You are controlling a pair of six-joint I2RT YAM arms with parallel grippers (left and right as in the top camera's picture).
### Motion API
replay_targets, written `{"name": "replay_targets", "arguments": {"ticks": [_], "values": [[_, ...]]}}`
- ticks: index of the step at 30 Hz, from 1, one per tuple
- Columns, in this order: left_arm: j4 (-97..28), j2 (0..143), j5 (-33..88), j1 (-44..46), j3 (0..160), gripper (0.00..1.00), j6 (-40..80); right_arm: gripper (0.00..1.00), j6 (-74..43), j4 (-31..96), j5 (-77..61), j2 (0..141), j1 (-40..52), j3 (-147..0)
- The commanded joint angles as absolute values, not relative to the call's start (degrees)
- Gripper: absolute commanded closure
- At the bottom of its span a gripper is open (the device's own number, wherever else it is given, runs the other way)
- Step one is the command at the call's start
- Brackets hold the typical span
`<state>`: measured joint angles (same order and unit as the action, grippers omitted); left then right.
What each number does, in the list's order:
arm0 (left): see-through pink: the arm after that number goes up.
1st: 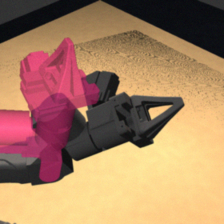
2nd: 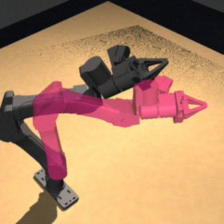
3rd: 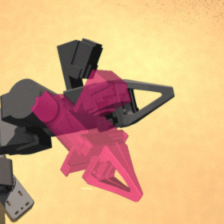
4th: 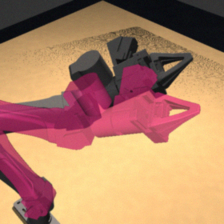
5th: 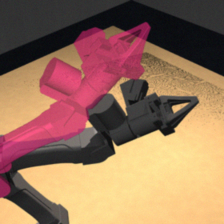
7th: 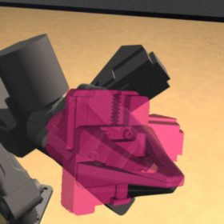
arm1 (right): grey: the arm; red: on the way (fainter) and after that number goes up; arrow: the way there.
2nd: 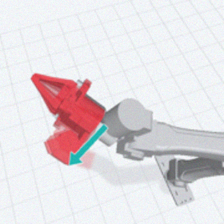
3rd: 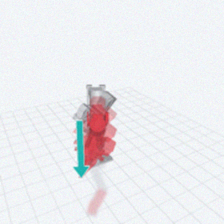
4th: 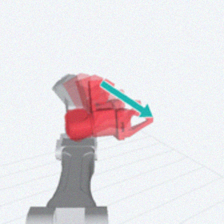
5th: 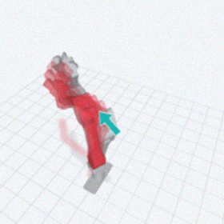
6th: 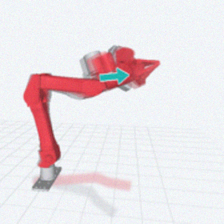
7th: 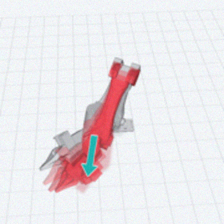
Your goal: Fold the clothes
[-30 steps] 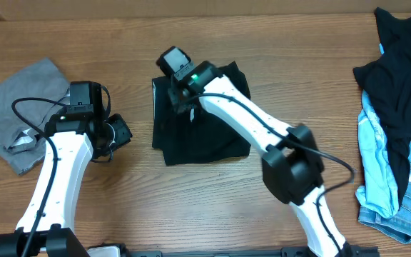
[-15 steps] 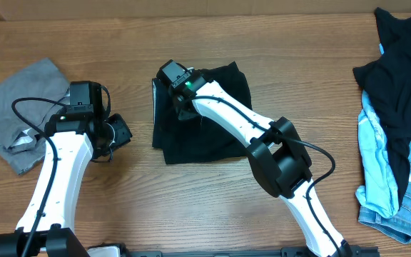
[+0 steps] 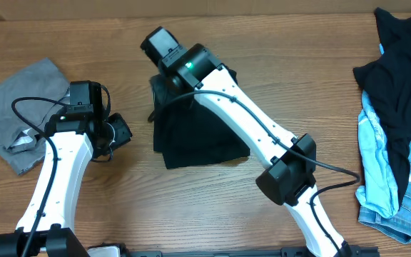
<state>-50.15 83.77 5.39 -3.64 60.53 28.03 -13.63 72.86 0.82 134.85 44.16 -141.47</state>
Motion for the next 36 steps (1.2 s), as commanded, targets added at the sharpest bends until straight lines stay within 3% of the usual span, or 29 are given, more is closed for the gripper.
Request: {"name": "replay_targets", "arguments": {"ticks": [1,4,8,10,13,20,23,25,27,29,32,36], "values": [[-50.09,82.76,5.82,-3.84,60.93,0.70,26.55,0.96,-13.10,70.48,-4.23,134.26,47.22,-138.10],[-50.17,82.76,5.82,-3.84,60.93,0.70,26.55,0.93,-13.47,67.79,-5.19,135.02,47.68,-132.40],[-50.41,82.76,5.85,-3.84,60.93,0.70,26.55,0.82,-13.50,61.60,-5.30,135.28,47.62,-124.75],[-50.52,82.76,5.85,-3.84,60.93,0.70,26.55,0.58,-13.41,59.22,-5.10,135.59,47.55,-121.58],[-50.30,82.76,5.80,-3.84,60.93,0.69,25.76,0.47,-12.99,60.34,0.69,134.58,47.46,-122.34],[-48.42,82.70,6.13,-3.22,70.94,0.68,15.03,0.44,-13.72,65.95,2.96,119.37,41.36,-130.21],[-47.51,82.96,10.94,-0.14,79.46,0.73,6.20,0.44,-19.79,72.71,7.22,115.18,33.98,-130.21],[-43.72,84.03,15.57,4.58,82.98,0.84,1.10,0.44,-24.60,77.67,9.43,114.08,27.73,-130.21],[-39.35,85.62,16.16,9.10,83.13,0.90,-1.91,0.44,-25.47,82.50,5.15,114.08,22.09,-130.19],[-33.12,90.63,15.86,14.96,83.13,0.93,-5.37,0.45,-20.64,87.05,-7.73,114.24,17.76,-128.11],[-28.03,99.88,12.62,18.17,83.15,0.94,-5.30,0.45,-13.32,89.62,-18.50,114.24,17.19,-120.97],[-26.68,111.33,12.67,17.54,83.15,0.94,-4.25,0.45,-13.02,79.88,-28.45,114.24,20.14,-105.41]]}}
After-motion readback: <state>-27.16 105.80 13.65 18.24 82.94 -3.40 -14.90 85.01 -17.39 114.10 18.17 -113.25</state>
